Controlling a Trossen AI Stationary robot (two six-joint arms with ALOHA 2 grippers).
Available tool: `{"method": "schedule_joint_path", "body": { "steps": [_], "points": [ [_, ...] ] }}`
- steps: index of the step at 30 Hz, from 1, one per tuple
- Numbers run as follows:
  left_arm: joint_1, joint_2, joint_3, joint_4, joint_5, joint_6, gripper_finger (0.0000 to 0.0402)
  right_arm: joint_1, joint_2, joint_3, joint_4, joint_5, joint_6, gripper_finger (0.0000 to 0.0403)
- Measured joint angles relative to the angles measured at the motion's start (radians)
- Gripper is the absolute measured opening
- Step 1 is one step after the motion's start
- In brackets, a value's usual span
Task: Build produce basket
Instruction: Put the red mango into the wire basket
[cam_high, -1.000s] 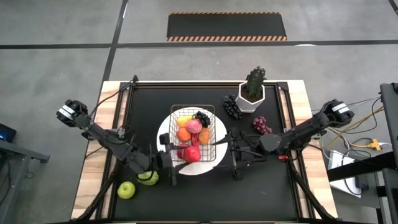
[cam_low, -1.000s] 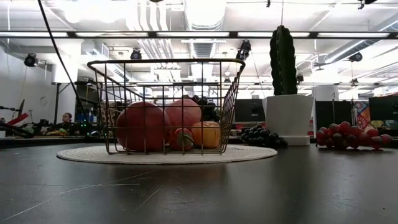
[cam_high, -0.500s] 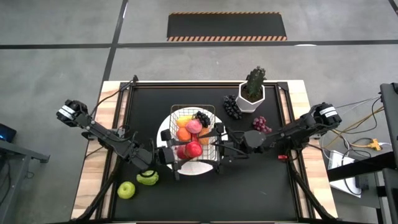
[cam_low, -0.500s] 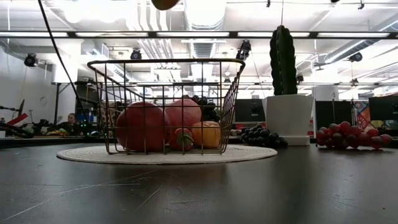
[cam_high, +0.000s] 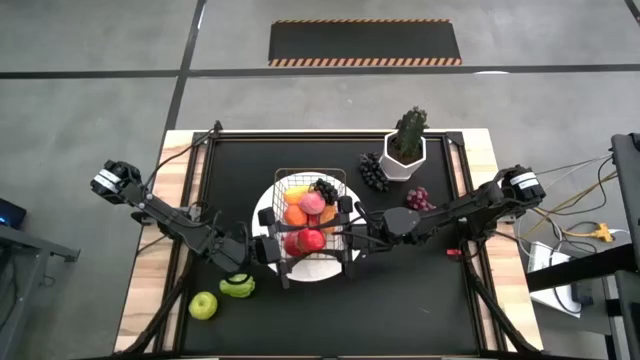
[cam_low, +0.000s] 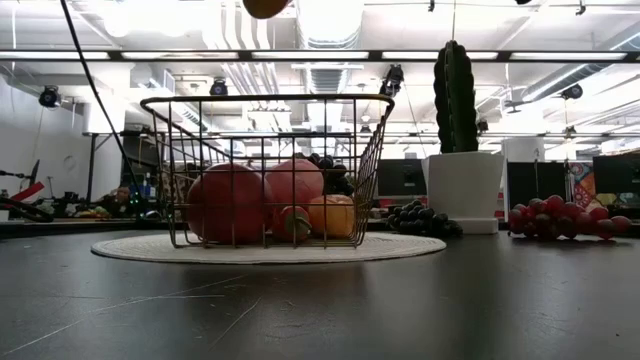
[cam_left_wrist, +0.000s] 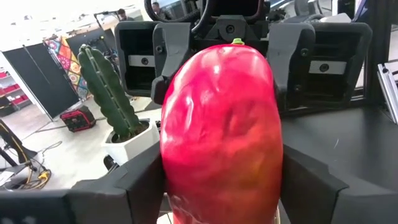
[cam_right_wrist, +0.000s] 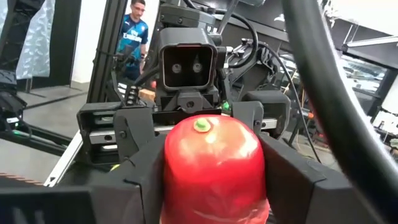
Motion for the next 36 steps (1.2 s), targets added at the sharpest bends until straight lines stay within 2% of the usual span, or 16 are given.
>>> {"method": "schedule_joint_path", "body": {
  "steps": [8,13,24,30,36],
  "points": [
    [0.009,0.000,-0.002,-0.002,-0.012,-0.019,0.0296,-0.001,-0.004,0.000,-0.029,0.003,0.026,0.0197],
    [0.010,0.001,-0.003,-0.005,-0.027,0.042,0.0321,-0.004,-0.011,0.000,-0.057,0.020,0.053,0.0197],
    [0.010,-0.077,-0.015,-0.114,-0.062,0.106,0.0324,-0.007,-0.078,0.007,-0.311,0.188,0.191,0.0197],
    [0.010,-0.116,-0.015,-0.142,-0.107,0.106,0.0324,-0.041,-0.068,0.005,-0.458,0.199,0.330,0.0197],
    [0.010,-0.132,-0.015,-0.141,-0.110,0.106,0.0325,-0.060,-0.019,-0.005,-0.554,0.199,0.418,0.0197]
  ]
}}
